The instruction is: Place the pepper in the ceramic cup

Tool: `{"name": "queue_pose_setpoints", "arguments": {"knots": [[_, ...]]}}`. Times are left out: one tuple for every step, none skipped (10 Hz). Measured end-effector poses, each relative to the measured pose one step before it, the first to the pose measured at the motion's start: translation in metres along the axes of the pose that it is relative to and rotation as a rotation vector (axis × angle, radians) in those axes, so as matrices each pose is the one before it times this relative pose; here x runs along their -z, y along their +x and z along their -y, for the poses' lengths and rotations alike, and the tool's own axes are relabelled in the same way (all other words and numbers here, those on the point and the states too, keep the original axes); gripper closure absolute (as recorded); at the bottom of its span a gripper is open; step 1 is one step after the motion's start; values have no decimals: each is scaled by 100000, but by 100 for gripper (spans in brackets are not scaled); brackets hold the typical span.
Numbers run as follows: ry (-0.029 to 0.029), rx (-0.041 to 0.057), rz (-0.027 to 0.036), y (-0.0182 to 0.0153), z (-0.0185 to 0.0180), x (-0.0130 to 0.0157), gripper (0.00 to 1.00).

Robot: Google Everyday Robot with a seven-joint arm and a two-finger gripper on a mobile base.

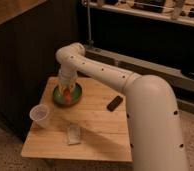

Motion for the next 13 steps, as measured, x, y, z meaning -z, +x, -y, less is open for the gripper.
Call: {"name": "queue_pose_setpoints", "arguments": {"knots": [[-1057,1769,-814,396,1101,107,97],[-1948,1167,-632,96,737,-69,97],[-1107,1741,227,-469,610,121,97],[265,1867,-514,-500,646,412,97],[-30,1957,-515,-97,915,441,97],[99,1379,84,159,766,-3,97],[369,763,-107,-83,421,-106,97],[-748,1269,-663,-266,134,-19,97],[33,1128,-570,-647,420,120,97],[105,1560,-594,-521,904,63,97],[288,1747,-487,-571,1097,-43,97],[-270,1147,-628,-58,347,-30,97],[-319,1099,-587,68,74,-64,97]]}}
